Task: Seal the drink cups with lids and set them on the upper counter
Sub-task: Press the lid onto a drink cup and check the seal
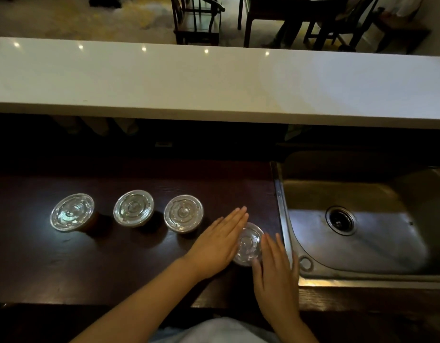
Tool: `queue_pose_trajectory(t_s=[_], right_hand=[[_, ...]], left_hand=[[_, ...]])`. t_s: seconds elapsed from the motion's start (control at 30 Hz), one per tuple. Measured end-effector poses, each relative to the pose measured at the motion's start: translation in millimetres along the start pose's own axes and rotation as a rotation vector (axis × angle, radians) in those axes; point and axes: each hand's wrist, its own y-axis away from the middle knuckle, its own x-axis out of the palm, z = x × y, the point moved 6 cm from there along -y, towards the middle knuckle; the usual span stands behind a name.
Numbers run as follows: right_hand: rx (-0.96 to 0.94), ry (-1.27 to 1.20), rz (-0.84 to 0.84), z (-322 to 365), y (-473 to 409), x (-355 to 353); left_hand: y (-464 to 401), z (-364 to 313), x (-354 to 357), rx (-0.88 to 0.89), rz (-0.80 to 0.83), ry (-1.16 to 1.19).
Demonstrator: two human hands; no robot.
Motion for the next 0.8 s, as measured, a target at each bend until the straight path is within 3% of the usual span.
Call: queue_pose_trajectory(t_s=[0.1,0.17,0.3,0.37,0.67,0.8], right_hand=[[0.027,-0.104,-0.150,-9.4,1.3,-26.6],[-0.029,-0.118,-0.118,-9.6,-9.5,-29.2],[-0.257,0.008,0.151,-8.6,-34.2,2.0],[-0.282,-0.020,0.226,-11.7,-36.7,12.7],[-0.272,0.065,0.280,-11.1,-33.0,14.0],[-0.221,-0.062,0.297,-9.7,-29.0,15.4]], left_hand=[[8.2,-9.2,-8.6,-0.184,-0.226,0.087],[17.4,-18.7,1.8,-0.284,-0.264,0.097],[23.3,-20.8,23.7,-0.340,-0.193,0.016],[20.6,-20.7,24.2,-0.334,-0.171,0.008],[17.6,-19.9,25.3,-0.305,-0.119,0.009],[17.3,-18.4,19.6,-0.215,-0.105,0.230]])
